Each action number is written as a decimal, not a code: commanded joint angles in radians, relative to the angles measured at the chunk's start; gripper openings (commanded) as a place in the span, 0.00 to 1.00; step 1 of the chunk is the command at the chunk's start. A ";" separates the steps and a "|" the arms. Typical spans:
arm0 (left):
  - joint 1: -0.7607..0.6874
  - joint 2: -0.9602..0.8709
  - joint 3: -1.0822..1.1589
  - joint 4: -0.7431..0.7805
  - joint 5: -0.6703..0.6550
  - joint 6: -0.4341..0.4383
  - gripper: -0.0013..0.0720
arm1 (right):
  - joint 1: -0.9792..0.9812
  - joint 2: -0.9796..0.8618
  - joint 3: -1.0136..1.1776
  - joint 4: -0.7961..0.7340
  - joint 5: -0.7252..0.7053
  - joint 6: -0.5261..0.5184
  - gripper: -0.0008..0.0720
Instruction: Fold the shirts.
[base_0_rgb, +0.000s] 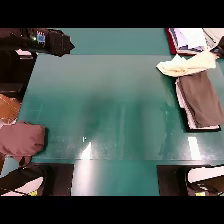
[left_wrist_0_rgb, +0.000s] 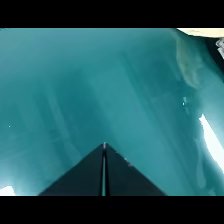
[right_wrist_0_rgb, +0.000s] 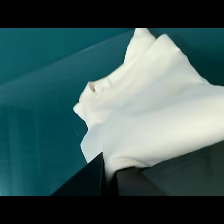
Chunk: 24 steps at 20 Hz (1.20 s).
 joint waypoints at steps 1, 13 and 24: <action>-0.001 0.000 0.000 0.000 0.003 -0.008 0.05 | -0.029 0.006 0.077 0.069 -0.045 0.001 0.03; -0.001 0.000 0.000 0.000 -0.034 -0.005 0.05 | -0.116 0.390 -0.237 0.053 0.060 0.000 0.03; -0.001 0.000 0.000 0.000 -0.073 -0.004 0.05 | -0.163 0.749 -0.843 -0.373 0.211 0.130 0.03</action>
